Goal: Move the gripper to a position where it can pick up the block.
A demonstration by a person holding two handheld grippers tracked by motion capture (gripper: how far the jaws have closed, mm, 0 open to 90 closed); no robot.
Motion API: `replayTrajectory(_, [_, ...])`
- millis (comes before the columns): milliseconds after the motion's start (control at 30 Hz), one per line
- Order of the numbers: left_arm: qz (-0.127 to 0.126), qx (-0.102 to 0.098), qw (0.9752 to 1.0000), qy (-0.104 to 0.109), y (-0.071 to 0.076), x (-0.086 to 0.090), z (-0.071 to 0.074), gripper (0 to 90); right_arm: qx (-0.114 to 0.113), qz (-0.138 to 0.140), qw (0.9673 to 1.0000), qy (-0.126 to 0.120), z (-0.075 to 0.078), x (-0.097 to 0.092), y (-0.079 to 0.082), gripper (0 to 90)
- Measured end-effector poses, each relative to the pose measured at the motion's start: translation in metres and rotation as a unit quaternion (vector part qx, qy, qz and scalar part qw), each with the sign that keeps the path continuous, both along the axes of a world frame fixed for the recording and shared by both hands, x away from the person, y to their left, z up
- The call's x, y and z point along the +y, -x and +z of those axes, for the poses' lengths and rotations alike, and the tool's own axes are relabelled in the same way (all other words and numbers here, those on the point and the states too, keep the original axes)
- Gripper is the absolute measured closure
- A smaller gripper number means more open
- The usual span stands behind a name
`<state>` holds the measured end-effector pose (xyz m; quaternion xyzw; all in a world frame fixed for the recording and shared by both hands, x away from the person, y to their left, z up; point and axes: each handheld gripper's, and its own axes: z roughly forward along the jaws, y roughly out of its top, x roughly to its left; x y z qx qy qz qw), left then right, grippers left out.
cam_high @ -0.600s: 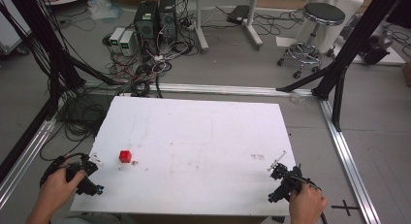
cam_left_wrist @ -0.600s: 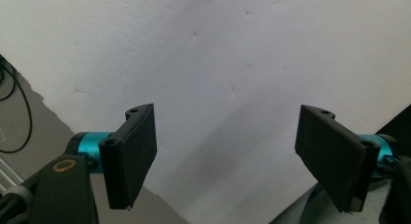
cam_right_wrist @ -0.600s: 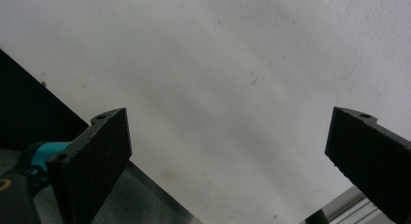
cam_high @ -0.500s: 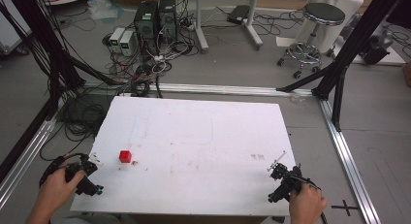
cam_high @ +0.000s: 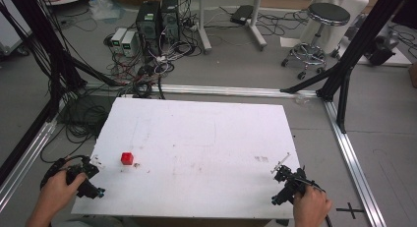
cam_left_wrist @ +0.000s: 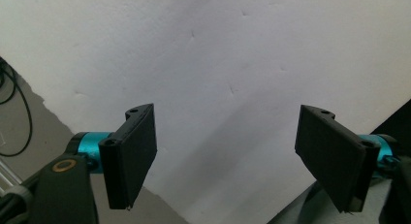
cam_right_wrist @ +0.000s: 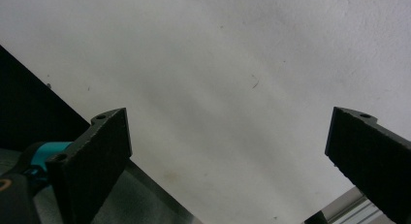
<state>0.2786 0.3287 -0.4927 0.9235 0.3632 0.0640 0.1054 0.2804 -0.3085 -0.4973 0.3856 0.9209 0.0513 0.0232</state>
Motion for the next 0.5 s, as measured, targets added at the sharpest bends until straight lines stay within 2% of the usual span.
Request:
replayTrajectory(367, [-0.043, -0.012, 0.9989, -0.017, -0.007, -0.006, 0.005, 23.3, -0.001, -0.002, 1.0000, -0.006, 0.000, -0.002, 0.002, 1.9])
replayTrajectory(500, [-0.067, -0.010, 0.9969, -0.040, -0.014, -0.005, 0.010, 23.3, -0.002, -0.001, 1.0000, -0.007, 0.000, -0.001, 0.002, 1.9])
